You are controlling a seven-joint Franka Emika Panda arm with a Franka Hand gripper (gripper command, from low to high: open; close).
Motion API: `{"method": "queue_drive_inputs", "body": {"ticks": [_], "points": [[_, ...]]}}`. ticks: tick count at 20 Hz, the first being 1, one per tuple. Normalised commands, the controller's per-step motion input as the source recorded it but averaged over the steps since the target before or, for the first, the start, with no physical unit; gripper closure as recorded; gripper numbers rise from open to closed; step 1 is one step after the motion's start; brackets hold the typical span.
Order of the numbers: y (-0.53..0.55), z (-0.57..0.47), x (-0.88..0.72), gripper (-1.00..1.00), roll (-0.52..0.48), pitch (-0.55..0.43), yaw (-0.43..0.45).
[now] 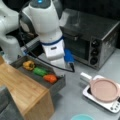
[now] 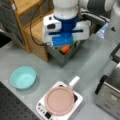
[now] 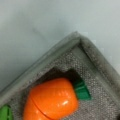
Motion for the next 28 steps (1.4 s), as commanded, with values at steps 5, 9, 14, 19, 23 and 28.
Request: {"method": "queue_drive_inputs", "body": {"ticks": [5, 9, 14, 19, 23, 28], "points": [[0.18, 0.19, 0.06, -1.0, 0.091, 0.235, -0.517], [0.15, 0.16, 0.12, -1.0, 0.143, 0.271, -0.661], [0.26, 0.18, 0.16, -1.0, 0.231, 0.175, -0.679], [0.31, 0.21, 0.08, -1.0, 0.192, 0.11, -0.323], [0.21, 0.15, 0.0, -1.0, 0.134, 0.086, -0.12], [0.11, 0.09, -0.01, -1.0, 0.064, 0.109, -0.039]]}}
